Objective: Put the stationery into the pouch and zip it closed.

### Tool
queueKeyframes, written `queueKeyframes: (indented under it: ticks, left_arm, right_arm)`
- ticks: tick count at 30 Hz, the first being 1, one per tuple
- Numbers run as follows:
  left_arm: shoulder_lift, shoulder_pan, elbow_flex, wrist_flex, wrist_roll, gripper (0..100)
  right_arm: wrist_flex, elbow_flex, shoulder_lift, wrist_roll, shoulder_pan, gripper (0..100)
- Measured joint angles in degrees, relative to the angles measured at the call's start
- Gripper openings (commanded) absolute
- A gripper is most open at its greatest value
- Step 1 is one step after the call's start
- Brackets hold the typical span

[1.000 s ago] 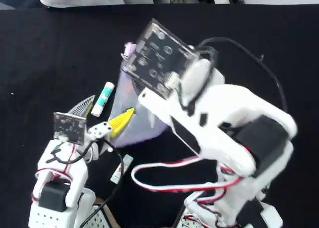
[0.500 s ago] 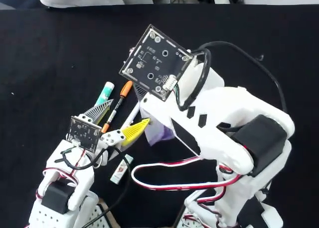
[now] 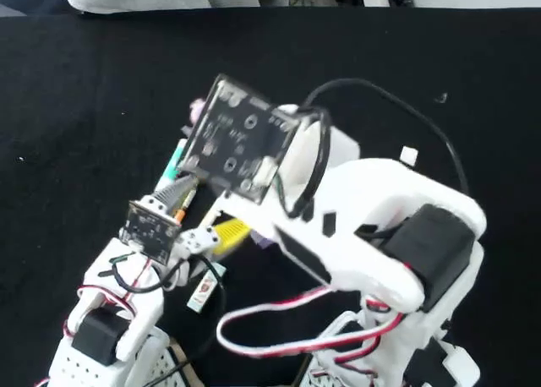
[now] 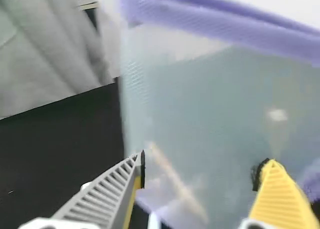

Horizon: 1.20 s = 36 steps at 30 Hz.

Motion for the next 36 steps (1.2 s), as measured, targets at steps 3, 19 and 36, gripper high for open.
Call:
queueKeyframes:
  ticks: [3, 19, 36]
  left_arm:
    - [-0.1, 4.7, 0.0, 0.0, 0.0, 36]
    - [-0.4, 3.2, -18.5, 17.5, 0.0, 26]
    - [-0.4, -8.4, -22.7, 18.5, -4.8, 26]
  right_arm:
    - [0.0, 0.0, 0.0, 0.0, -0.6, 1.1]
    - [0.0, 0.0, -4.7, 0.2, 2.3, 1.2]
    - [-0.4, 0.0, -8.7, 6.2, 10.6, 1.2]
